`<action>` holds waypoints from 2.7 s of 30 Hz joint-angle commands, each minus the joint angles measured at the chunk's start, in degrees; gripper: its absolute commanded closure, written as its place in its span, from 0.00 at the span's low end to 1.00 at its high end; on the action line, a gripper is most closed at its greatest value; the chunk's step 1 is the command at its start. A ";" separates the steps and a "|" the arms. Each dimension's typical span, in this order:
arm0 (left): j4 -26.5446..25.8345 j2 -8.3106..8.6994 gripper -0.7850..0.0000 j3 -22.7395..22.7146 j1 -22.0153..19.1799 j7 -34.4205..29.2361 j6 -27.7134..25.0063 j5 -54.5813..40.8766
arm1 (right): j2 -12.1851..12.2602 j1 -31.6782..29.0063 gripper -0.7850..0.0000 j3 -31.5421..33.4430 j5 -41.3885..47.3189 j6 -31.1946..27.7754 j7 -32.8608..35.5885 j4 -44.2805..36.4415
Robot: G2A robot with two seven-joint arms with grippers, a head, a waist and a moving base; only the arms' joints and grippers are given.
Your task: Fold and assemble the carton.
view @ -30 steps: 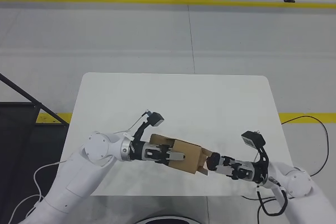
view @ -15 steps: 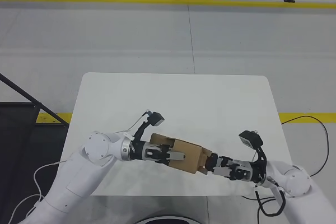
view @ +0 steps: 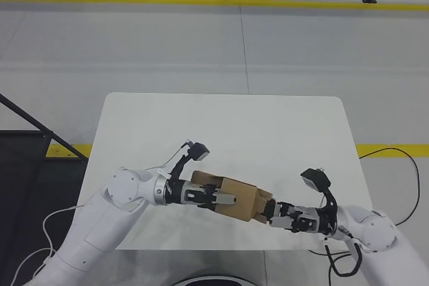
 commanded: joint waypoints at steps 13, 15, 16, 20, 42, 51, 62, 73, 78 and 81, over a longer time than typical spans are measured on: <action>0.01 -0.12 1.00 0.33 -0.09 0.11 -0.18 0.19 | -0.97 3.43 0.36 -3.70 -2.46 1.97 -1.41 0.62; -0.04 -0.10 1.00 0.19 -0.02 0.09 -0.23 0.14 | -1.00 3.43 0.35 -3.59 -2.41 1.75 -1.50 1.00; -0.06 -0.08 1.00 0.10 0.01 0.01 -0.21 0.11 | -0.98 3.33 0.34 -3.42 -2.40 1.68 -1.57 1.21; -0.24 0.00 1.00 -0.27 0.22 -0.11 -0.36 -0.07 | -0.88 2.53 0.31 -2.33 -3.47 1.82 -2.77 1.40; -0.08 0.00 1.00 -0.37 0.29 -0.46 -0.48 -0.13 | -0.74 0.49 0.62 0.06 -5.44 3.11 -4.44 -0.48; -0.09 0.03 1.00 -0.52 0.36 -0.50 -0.66 -0.14 | -0.88 0.83 0.84 -0.04 -4.56 2.92 -3.94 0.08; -0.25 -0.03 1.00 -0.37 0.22 -1.04 -1.05 -0.77 | -1.02 1.47 0.98 -0.18 0.18 1.32 -0.92 1.95; 0.16 -0.11 1.00 -0.14 -0.12 -3.51 -2.01 -3.46 | -0.87 1.64 1.00 -0.57 4.06 0.98 1.20 2.23; 0.15 -0.15 1.00 -0.11 -0.07 -3.46 -2.10 -3.61 | -0.54 1.80 1.00 -1.14 5.81 1.56 1.79 1.22; 0.31 -0.18 1.00 -0.07 -0.07 -3.46 -2.31 -3.72 | -0.33 1.93 1.00 -1.60 6.60 1.68 1.91 0.79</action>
